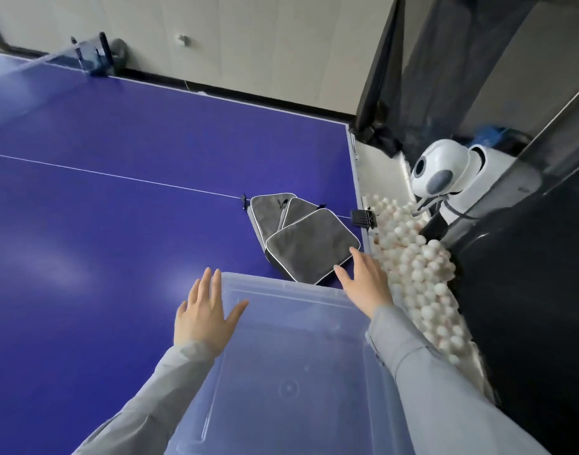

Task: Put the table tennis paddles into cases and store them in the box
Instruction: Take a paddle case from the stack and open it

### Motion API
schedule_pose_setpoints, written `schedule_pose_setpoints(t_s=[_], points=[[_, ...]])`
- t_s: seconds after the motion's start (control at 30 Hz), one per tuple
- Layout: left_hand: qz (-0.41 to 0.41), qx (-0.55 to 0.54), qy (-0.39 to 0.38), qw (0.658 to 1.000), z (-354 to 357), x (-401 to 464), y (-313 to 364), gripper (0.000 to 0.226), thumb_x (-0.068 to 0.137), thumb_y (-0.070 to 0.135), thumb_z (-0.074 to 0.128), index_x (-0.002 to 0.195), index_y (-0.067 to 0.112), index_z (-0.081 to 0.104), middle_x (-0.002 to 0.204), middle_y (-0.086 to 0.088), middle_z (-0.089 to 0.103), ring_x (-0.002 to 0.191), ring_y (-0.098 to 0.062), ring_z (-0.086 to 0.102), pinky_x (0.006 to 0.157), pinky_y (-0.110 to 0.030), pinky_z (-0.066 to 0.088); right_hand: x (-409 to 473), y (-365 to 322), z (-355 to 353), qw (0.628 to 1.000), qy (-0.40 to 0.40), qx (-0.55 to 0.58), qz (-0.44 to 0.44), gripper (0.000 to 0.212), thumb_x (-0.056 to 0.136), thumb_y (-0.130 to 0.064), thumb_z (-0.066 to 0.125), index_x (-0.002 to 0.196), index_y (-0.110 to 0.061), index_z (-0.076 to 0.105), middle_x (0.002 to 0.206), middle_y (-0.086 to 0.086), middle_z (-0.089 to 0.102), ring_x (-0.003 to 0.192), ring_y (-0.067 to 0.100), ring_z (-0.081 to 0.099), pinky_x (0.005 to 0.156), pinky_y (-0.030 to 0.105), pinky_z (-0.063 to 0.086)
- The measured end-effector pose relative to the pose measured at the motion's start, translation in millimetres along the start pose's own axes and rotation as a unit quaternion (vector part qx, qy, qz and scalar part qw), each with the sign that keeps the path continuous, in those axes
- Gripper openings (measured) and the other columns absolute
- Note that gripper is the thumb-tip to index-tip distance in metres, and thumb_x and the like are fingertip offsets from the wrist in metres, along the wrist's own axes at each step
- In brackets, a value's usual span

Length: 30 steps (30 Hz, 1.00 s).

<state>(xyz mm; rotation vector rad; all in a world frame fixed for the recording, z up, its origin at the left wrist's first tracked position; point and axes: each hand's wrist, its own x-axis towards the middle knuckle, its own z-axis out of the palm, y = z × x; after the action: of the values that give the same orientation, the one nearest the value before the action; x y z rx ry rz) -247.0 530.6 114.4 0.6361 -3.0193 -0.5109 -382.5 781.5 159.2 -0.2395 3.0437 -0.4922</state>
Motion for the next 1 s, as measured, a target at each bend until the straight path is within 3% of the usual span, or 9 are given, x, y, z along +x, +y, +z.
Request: schedule_pose_setpoints(t_s=[0.2,0.37,0.57,0.67,0.83,0.93,1.0], points=[[-0.035,-0.007,0.021,0.999,3.0,0.3,-0.5,0.091,0.082,0.073,0.033,0.152,0.019,0.009,0.157,0.006,0.020,0.142,-0.015,0.022,0.100,-0.037,0.041,69.1,19.0,24.2,0.990,-0.094,0.037,0.099,0.054,0.093,-0.041,0.051,0.126,0.003,0.049,0.129,0.025,0.052,0.124,0.038,0.046,0.101,0.042,0.039],[-0.029,0.002,0.030,0.999,4.8,0.5,-1.0,0.094,0.077,0.076,0.028,0.151,0.019,0.016,0.153,0.009,0.030,0.135,-0.017,0.036,0.085,-0.037,0.049,108.1,40.4,56.7,0.966,-0.181,0.068,0.170,0.068,0.090,-0.053,0.051,0.130,0.002,0.050,0.136,0.020,0.051,0.126,0.034,0.048,0.103,0.035,0.039],[-0.034,-0.004,0.034,0.999,7.3,1.9,-2.1,0.094,0.074,0.078,0.028,0.151,0.025,0.015,0.149,0.010,0.034,0.130,-0.016,0.043,0.076,-0.034,0.051,132.0,46.0,89.4,0.911,-0.236,0.224,0.255,0.075,0.086,-0.052,0.061,0.138,-0.001,0.042,0.141,0.014,0.047,0.126,0.032,0.049,0.102,0.038,0.043],[-0.034,-0.003,0.039,0.999,7.7,1.8,-1.8,0.093,0.074,0.077,0.032,0.150,0.025,0.019,0.146,0.010,0.038,0.125,-0.016,0.049,0.068,-0.031,0.051,137.1,42.1,99.4,0.886,-0.219,0.285,0.293,0.071,0.085,-0.039,0.068,0.135,0.003,0.041,0.130,0.015,0.047,0.103,0.031,0.055,0.077,0.037,0.048],[-0.038,0.001,0.039,0.999,7.0,1.2,-1.3,0.092,0.074,0.076,0.033,0.150,0.026,0.020,0.146,0.010,0.039,0.122,-0.016,0.053,0.063,-0.029,0.049,145.3,40.4,102.5,0.811,-0.140,0.431,0.369,0.059,0.078,-0.008,0.075,0.113,-0.012,0.027,0.126,0.021,0.050,0.097,0.037,0.058,0.071,0.049,0.052],[-0.038,0.004,0.038,0.999,6.7,0.7,-0.2,0.092,0.074,0.076,0.032,0.150,0.026,0.019,0.146,0.011,0.038,0.120,-0.015,0.054,0.060,-0.027,0.047,144.4,41.6,101.9,0.807,-0.106,0.450,0.367,0.059,0.075,-0.004,0.076,0.103,-0.016,0.025,0.128,0.023,0.050,0.104,0.041,0.059,0.069,0.050,0.053],[-0.037,0.004,0.039,0.999,6.2,-0.2,-0.1,0.093,0.074,0.077,0.030,0.151,0.026,0.017,0.146,0.011,0.037,0.119,-0.015,0.054,0.061,-0.027,0.048,141.5,41.5,98.9,0.820,-0.100,0.435,0.359,0.059,0.074,-0.006,0.076,0.106,-0.016,0.027,0.129,0.021,0.050,0.109,0.039,0.057,0.070,0.047,0.052]])
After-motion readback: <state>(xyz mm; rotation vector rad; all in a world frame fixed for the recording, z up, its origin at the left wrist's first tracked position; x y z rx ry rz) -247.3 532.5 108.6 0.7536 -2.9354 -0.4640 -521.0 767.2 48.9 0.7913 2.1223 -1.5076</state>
